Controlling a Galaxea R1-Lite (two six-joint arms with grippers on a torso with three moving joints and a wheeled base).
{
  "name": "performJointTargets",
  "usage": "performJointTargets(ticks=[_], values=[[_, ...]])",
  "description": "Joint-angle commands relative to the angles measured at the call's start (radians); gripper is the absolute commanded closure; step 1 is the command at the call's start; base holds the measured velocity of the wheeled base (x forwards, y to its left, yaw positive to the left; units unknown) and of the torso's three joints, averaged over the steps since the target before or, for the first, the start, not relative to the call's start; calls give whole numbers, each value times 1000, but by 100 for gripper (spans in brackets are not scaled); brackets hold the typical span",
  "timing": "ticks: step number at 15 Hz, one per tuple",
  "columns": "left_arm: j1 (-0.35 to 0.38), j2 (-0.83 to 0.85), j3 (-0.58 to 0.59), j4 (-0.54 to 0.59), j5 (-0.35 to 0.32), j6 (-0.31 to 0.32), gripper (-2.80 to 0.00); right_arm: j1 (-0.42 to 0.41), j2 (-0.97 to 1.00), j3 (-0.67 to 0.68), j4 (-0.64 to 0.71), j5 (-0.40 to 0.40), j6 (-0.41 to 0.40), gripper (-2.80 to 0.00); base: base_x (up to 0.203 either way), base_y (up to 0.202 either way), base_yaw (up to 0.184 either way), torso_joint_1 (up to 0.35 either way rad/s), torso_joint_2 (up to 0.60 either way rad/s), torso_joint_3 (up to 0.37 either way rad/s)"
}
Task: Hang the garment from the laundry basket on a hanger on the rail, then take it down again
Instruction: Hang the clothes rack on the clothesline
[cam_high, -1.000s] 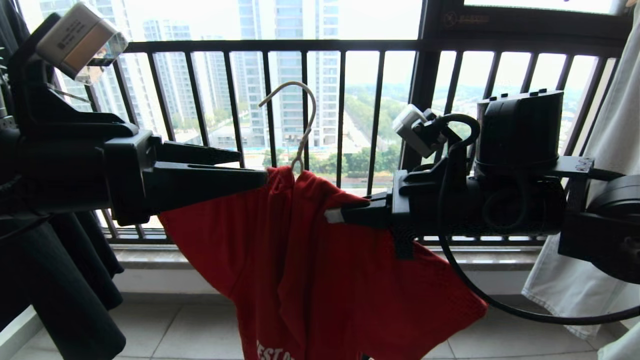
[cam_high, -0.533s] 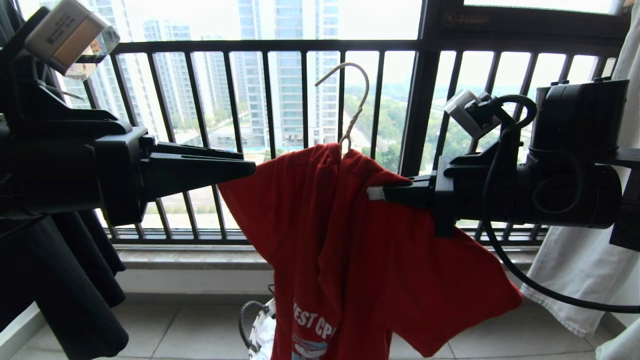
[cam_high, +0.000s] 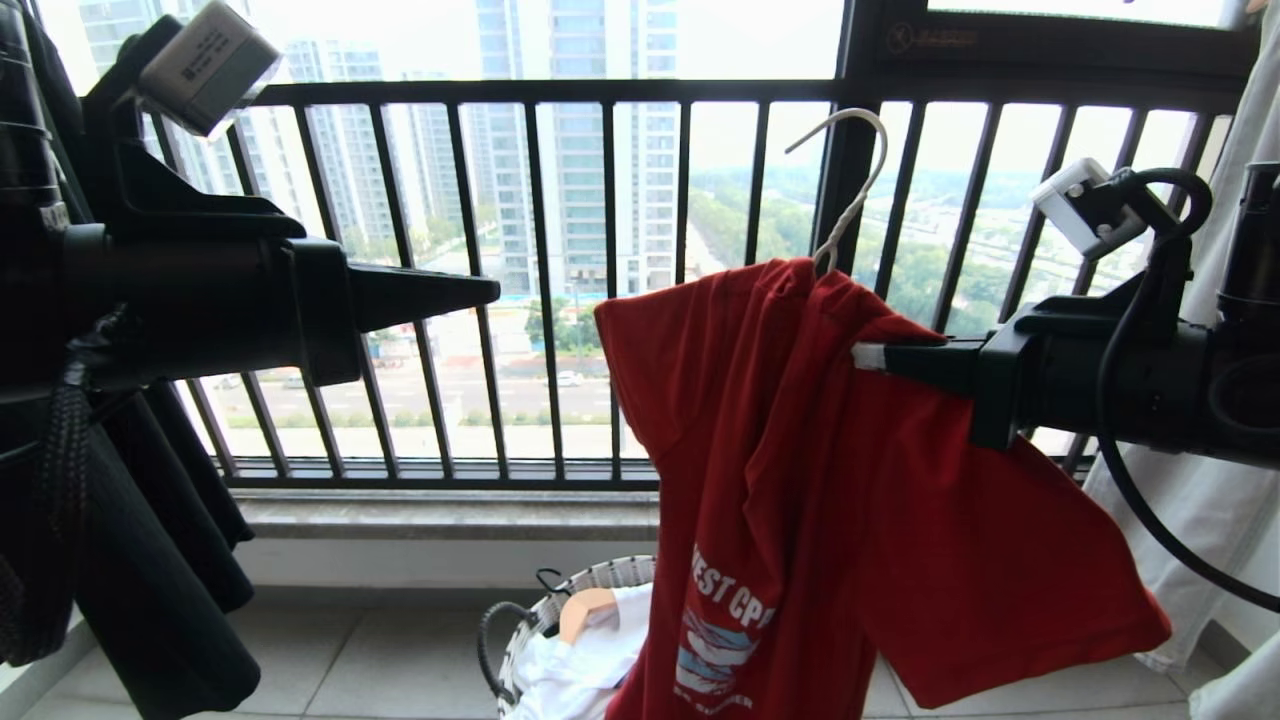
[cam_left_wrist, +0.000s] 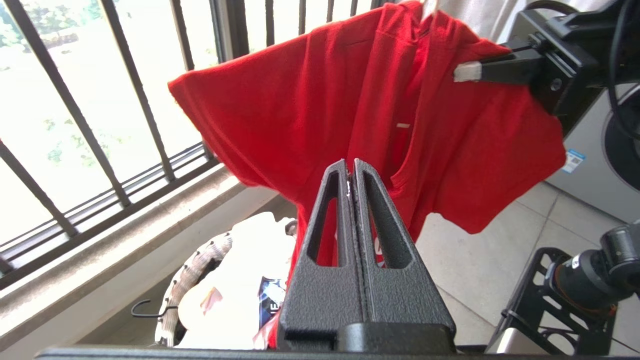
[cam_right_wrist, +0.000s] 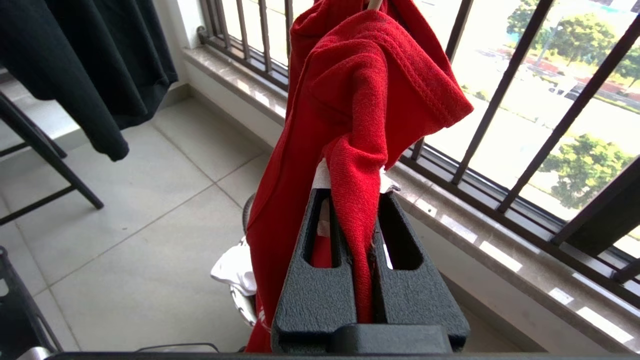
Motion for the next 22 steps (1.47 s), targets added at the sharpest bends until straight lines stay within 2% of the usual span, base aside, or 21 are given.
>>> performJointTargets(ticks=[1, 3, 6, 10, 15, 22], values=[[0, 53, -25, -1, 49, -3, 0, -16, -63, 19, -3, -75, 2, 0, 0, 0, 0, 0, 0, 0], [1, 46, -25, -1, 52, -2, 0, -20, -98, 29, -1, -152, 14, 0, 0, 0, 0, 0, 0, 0], [15, 36, -25, -2, 49, 1, 0, -44, -124, 66, -1, -219, 27, 0, 0, 0, 0, 0, 0, 0], [15, 40, -25, -2, 49, 6, 0, -118, -151, 115, -4, -222, 33, 0, 0, 0, 0, 0, 0, 0], [20, 37, -25, -2, 49, 6, 0, -143, -208, 150, -2, -225, 81, 0, 0, 0, 0, 0, 0, 0], [21, 24, -25, -2, 49, 2, 0, -144, -317, 198, 1, -228, 83, 0, 0, 0, 0, 0, 0, 0]])
